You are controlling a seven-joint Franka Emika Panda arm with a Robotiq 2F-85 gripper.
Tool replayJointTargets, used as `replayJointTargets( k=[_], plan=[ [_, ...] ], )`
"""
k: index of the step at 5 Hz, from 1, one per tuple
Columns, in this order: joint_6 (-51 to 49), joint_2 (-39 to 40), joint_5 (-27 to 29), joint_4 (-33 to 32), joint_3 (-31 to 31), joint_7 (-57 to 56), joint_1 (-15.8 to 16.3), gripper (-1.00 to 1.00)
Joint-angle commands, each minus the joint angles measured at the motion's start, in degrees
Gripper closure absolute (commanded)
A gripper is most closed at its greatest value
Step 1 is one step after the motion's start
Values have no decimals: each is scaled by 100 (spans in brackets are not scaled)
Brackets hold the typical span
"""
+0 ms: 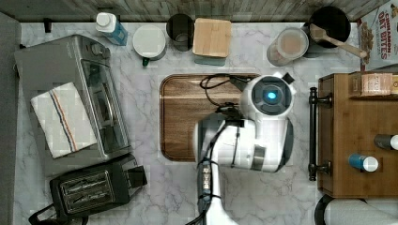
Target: Open the drawer.
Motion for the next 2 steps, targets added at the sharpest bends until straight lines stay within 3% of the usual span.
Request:
replayJointTargets(
  k=[1, 2],
  plan=[
    [925, -96, -813, -102, -623, -537, -604, -100],
    [1519, 46, -726, -291, -636, -932, -801, -100]
  ],
)
